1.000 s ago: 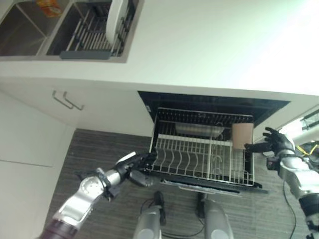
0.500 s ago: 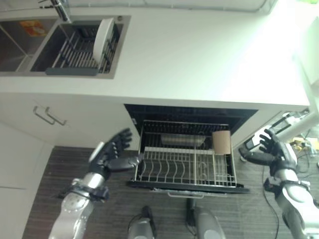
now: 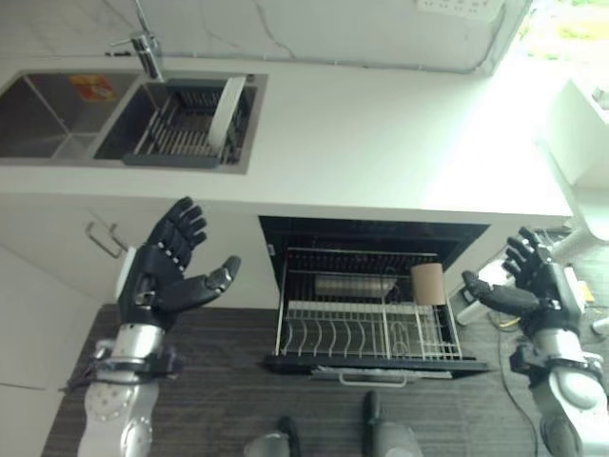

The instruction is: Place the dishes in the dishwasher.

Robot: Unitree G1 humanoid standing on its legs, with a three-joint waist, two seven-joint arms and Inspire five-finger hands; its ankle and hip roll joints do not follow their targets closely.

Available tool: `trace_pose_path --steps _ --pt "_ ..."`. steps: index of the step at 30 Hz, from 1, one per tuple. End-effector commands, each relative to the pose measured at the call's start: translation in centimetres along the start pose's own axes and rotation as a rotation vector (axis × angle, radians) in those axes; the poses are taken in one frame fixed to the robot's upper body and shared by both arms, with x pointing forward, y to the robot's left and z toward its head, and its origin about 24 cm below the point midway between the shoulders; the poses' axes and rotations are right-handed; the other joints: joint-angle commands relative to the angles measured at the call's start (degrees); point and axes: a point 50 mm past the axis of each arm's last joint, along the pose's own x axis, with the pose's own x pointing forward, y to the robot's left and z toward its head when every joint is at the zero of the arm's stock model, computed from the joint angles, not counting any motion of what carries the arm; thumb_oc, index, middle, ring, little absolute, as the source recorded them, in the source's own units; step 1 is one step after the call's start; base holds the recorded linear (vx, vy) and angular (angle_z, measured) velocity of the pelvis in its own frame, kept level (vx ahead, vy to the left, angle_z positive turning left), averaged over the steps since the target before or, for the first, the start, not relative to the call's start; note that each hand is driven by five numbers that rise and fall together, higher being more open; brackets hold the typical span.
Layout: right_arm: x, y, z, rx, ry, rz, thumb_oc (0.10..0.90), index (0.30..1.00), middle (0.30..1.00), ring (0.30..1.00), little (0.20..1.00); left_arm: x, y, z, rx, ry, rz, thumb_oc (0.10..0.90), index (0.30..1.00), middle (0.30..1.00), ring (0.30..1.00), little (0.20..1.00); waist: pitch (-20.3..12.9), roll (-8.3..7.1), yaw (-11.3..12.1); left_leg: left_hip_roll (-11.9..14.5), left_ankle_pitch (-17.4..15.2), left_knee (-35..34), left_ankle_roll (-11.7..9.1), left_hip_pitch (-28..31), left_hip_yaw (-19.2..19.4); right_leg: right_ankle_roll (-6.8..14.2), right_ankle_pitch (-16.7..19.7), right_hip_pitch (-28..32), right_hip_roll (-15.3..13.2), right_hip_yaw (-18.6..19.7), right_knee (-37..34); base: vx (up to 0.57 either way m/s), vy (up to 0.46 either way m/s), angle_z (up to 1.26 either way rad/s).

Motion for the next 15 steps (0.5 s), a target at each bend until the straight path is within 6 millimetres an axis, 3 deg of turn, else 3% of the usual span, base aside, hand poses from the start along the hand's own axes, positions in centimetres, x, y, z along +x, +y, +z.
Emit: trace_pose_path --steps 1,2,4,7,8,9,10,11,13,15 --pt "1.2 -0.8 7.0 -0.006 -0.400 -0.033 0.800 0.900 0.900 0.900 0.900 1.9 -0.9 5.3 -0.012 -0.290 -0.076 0.800 0.900 0.900 0.900 0.900 -2.0 -0.49 -0.2 -2.4 -2.9 1.9 -3.1 -0.3 -6.2 1.1 -5.6 8.0 3.0 3.0 1.6 0.02 -0.018 0.04" --pt "1.1 -0.8 7.2 -0.008 -0.422 -0.040 0.800 0.900 0.900 0.900 0.900 2.2 -1.1 5.3 -0.016 -0.289 -0.080 0.800 0.900 0.900 0.900 0.900 -2.3 -0.69 -0.2 -3.1 -3.2 1.9 -3.0 -0.2 -5.8 0.3 -7.2 7.7 3.2 2.4 1.6 0.09 -0.066 -0.01" --pt "0.6 -1.5 7.1 -0.021 -0.423 -0.062 0.800 0.900 0.900 0.900 0.900 2.2 -1.3 4.9 -0.026 -0.271 -0.100 0.800 0.900 0.900 0.900 0.900 -2.9 -0.39 -0.6 -4.2 -3.1 1.9 -2.9 0.1 -6.8 -1.6 -11.4 7.4 4.4 5.3 1.6 0.15 -0.109 0.04" --pt "0.3 -1.9 7.2 -0.020 -0.422 -0.087 0.800 0.900 0.900 0.900 0.900 2.0 -1.4 4.5 -0.092 -0.255 -0.127 0.800 0.900 0.900 0.900 0.900 -3.6 0.21 -1.0 -4.8 -2.9 1.9 -3.3 2.8 -4.7 -3.1 -13.2 7.8 4.8 5.1 1.6 0.13 -0.088 0.27" --pt "0.2 -2.0 7.1 -0.026 -0.428 -0.104 0.800 0.900 0.900 0.900 0.900 2.0 -1.8 4.4 -0.099 -0.256 -0.144 0.800 0.900 0.900 0.900 0.900 -3.4 -0.07 -1.0 -5.3 -1.5 1.9 -4.2 3.8 -3.6 -3.5 -13.0 8.2 4.0 5.1 1.6 0.14 -0.062 0.27" --pt "0.1 -2.1 7.2 -0.031 -0.433 -0.120 0.800 0.900 0.900 0.900 0.900 1.9 -2.1 4.4 -0.109 -0.256 -0.157 0.800 0.900 0.900 0.900 0.900 -2.9 -0.53 -0.7 -5.6 2.4 1.9 -5.8 4.1 -3.5 -4.0 -13.0 8.8 3.2 5.3 1.6 0.12 -0.021 0.16" --pt "0.1 -2.2 7.3 -0.036 -0.433 -0.132 0.800 0.900 0.900 0.900 0.900 1.9 -2.4 4.4 -0.119 -0.255 -0.164 0.800 0.900 0.900 0.900 0.900 -2.3 -1.03 -0.3 -4.8 7.1 1.9 -7.7 3.5 -3.6 -4.2 -12.8 9.3 2.3 5.5 1.6 0.06 0.035 0.27" --pt "0.2 -2.2 7.5 -0.038 -0.435 -0.141 0.800 0.900 0.900 0.900 0.900 1.9 -2.7 4.4 -0.133 -0.256 -0.170 0.800 0.900 0.900 0.900 0.900 -1.7 -1.63 -0.2 -2.6 9.1 1.9 -8.7 2.7 -3.2 -4.3 -12.6 9.5 1.4 5.7 1.6 0.05 0.151 0.23" --pt "0.8 -2.2 8.0 -0.050 -0.443 -0.128 0.800 0.900 0.900 0.900 0.900 1.8 -2.8 4.4 -0.158 -0.263 -0.163 0.800 0.900 0.900 0.900 0.900 -1.4 -1.60 -0.8 2.4 5.9 1.9 -8.4 2.0 -2.7 -3.6 -12.3 9.2 0.3 6.5 1.6 0.08 0.367 0.03" --pt "0.9 -2.1 8.5 -0.072 -0.450 -0.103 0.800 0.900 0.900 0.900 0.900 1.3 -2.5 4.7 -0.166 -0.291 -0.127 0.800 0.900 0.900 0.900 0.900 -2.6 -0.15 -1.4 8.3 3.6 1.9 -9.9 -1.4 -7.5 -2.3 -12.4 8.1 -0.2 8.5 1.6 0.15 0.607 -0.03"
